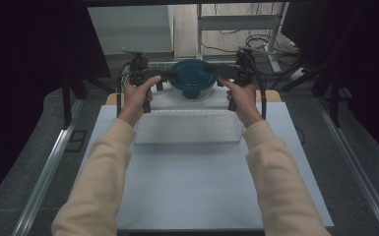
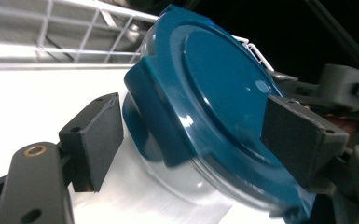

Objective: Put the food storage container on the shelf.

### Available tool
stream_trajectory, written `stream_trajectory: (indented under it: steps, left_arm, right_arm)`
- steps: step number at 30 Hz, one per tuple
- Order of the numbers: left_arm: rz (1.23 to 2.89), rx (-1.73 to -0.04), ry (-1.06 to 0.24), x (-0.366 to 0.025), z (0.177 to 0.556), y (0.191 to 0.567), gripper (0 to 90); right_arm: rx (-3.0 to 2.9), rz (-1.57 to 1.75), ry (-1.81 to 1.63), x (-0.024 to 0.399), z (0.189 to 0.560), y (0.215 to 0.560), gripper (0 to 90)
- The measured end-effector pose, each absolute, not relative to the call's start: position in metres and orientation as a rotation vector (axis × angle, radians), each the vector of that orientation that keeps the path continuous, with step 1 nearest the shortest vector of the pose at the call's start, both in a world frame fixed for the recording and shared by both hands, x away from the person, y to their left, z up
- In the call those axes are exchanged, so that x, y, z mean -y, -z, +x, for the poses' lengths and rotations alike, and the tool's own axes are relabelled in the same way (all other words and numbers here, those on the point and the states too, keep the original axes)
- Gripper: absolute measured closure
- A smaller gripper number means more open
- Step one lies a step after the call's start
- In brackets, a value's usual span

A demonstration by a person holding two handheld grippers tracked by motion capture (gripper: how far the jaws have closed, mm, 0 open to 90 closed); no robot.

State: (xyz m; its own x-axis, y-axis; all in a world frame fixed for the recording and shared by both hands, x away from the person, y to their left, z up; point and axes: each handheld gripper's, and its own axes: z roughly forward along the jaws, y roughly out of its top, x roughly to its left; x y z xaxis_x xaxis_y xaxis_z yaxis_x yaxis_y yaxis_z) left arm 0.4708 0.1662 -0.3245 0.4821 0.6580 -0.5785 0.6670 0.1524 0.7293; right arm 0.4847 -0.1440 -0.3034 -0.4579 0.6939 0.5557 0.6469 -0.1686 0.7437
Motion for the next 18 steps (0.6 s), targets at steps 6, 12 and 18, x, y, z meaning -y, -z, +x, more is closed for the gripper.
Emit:
stream_trajectory:
  steps: [6, 12, 18]
  left_arm:
    - [1.547, -1.120, -0.059, -0.172, 0.430, 0.319, 21.2]
    - [1.618, -1.067, -0.136, -0.176, 0.383, 0.334, 21.0]
    - [1.634, -1.045, -0.201, -0.185, 0.332, 0.365, 21.4]
  right_arm:
    - [-2.011, 1.431, -1.608, 0.154, 0.451, 0.301, 12.0]
    - [-2.060, 1.270, -1.550, 0.172, 0.405, 0.316, 12.7]
    - [-2.090, 1.136, -1.494, 0.195, 0.357, 0.343, 15.5]
